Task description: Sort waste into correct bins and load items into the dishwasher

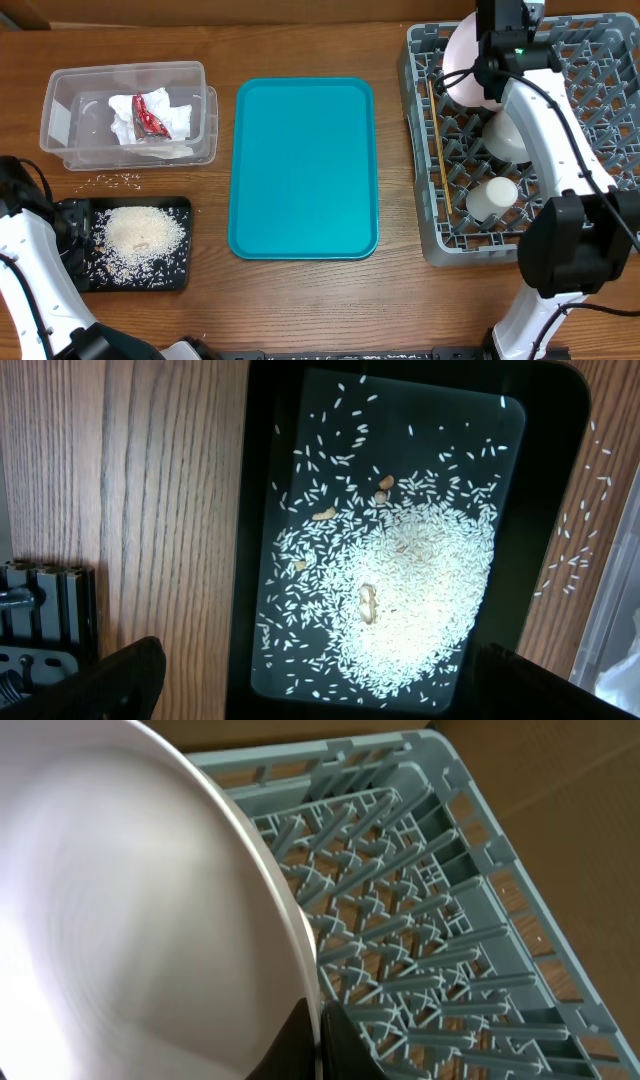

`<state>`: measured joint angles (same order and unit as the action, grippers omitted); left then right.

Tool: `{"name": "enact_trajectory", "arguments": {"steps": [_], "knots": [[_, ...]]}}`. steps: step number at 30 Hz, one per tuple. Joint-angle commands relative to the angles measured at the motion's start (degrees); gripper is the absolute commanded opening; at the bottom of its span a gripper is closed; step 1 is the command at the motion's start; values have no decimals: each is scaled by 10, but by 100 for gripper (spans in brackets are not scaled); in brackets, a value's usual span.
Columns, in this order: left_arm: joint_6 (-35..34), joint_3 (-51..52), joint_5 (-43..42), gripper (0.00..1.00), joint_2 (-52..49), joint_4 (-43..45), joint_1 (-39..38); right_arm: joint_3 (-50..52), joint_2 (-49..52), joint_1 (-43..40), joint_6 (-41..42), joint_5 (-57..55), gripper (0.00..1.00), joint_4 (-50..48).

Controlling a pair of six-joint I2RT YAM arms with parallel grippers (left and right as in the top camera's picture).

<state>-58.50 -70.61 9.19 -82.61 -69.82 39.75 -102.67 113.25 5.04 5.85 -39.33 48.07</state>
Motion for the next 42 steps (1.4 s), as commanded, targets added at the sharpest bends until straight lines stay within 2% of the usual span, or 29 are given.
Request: {"name": "enact_trajectory", "arguments": {"steps": [1, 3, 7, 8, 9, 10, 14, 20, 25, 29, 36, 42], "knots": [[2, -9, 2, 100, 1, 0, 0, 3, 1, 14, 5, 5, 4, 9], [2, -9, 2, 100, 1, 0, 0, 2, -9, 23, 25, 5, 5, 19], [2, -9, 2, 100, 1, 0, 0, -6, -48, 46, 80, 9, 17, 47], [2, -9, 2, 100, 1, 0, 0, -10, -61, 52, 87, 20, 26, 53], [2, -9, 2, 100, 1, 0, 0, -14, -73, 58, 93, 31, 51, 60], [2, -9, 2, 100, 1, 0, 0, -18, -85, 63, 92, 47, 100, 66], [2, -9, 2, 100, 1, 0, 0, -28, -146, 83, 95, 115, 100, 91], [2, -9, 2, 100, 1, 0, 0, -28, -265, 98, 150, 181, 100, 147], [2, -9, 2, 100, 1, 0, 0, -28, -359, 98, 153, 259, 100, 228], [2, -9, 2, 100, 1, 0, 0, -20, -410, 98, 160, 274, 100, 311], [2, -9, 2, 100, 1, 0, 0, 70, -507, 98, 212, 275, 100, 370], [2, -9, 2, 100, 1, 0, 0, 201, -617, 99, 242, 274, 100, 329]]}}
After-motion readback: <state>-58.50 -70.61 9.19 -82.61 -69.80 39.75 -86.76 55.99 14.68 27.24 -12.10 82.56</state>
